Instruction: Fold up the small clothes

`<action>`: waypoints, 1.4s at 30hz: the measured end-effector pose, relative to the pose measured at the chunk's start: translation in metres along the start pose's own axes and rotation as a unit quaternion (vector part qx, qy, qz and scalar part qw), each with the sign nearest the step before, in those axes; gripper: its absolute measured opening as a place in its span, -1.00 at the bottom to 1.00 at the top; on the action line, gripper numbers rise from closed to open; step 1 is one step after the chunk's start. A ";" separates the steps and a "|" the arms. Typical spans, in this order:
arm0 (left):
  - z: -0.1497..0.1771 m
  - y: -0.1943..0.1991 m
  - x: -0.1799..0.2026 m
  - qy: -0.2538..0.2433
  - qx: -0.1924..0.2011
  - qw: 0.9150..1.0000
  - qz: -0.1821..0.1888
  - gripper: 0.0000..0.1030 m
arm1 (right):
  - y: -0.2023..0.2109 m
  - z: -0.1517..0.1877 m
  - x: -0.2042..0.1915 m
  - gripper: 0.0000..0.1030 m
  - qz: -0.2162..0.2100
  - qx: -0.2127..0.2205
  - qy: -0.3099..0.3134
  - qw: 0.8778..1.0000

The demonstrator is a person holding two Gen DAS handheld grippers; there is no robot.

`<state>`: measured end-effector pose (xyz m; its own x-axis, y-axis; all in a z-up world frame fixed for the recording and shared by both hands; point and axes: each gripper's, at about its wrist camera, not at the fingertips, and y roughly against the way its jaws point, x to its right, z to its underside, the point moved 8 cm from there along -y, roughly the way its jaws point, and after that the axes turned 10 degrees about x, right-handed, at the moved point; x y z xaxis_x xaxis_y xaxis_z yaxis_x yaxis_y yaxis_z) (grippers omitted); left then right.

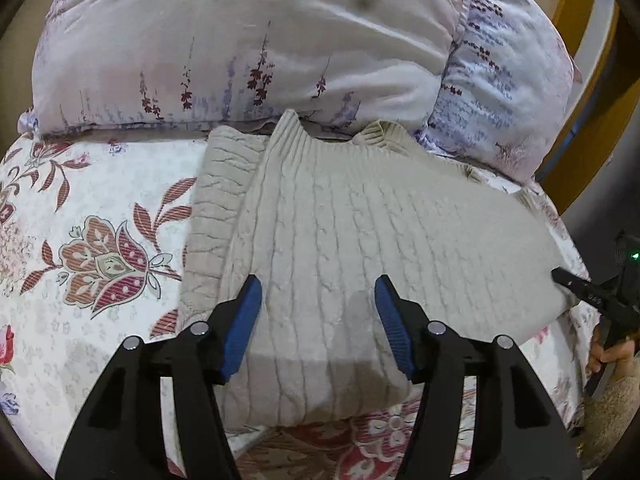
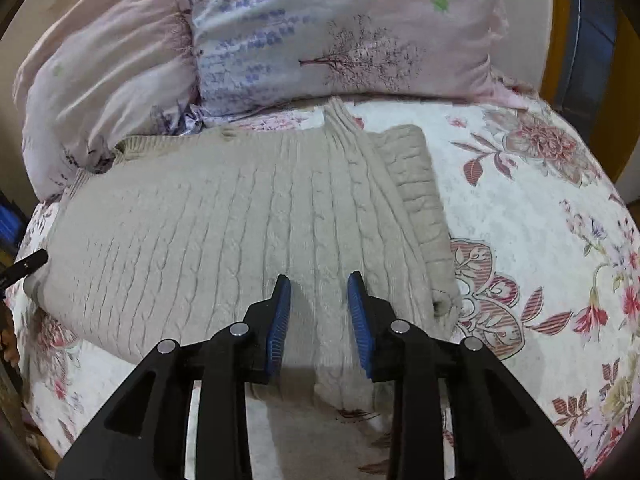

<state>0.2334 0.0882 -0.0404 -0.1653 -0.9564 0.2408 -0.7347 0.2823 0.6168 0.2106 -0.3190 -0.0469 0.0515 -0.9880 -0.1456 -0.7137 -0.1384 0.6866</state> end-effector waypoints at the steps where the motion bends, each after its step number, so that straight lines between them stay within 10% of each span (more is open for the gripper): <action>1: 0.001 0.000 0.002 -0.009 0.001 1.000 0.000 0.23 | 0.001 0.001 -0.001 -0.35 0.002 0.000 0.006 1.000; 8: -0.013 0.009 -0.004 0.037 0.015 0.999 0.023 0.34 | 0.002 -0.012 -0.011 0.11 -0.002 -0.020 0.002 1.000; 23: -0.037 0.007 -0.071 0.215 0.015 0.976 0.035 0.51 | -0.014 -0.038 -0.080 0.15 -0.041 0.025 0.059 0.997; 42: -0.037 -0.021 -0.072 0.261 -0.007 0.964 0.050 0.51 | -0.036 -0.051 -0.110 0.15 -0.040 0.037 0.074 0.996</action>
<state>0.2846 0.1540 -0.0428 0.1215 -0.7566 0.6425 -0.7225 0.3765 0.5800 0.2659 -0.2092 -0.0194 0.2095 -0.9739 -0.0877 -0.7528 -0.2178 0.6212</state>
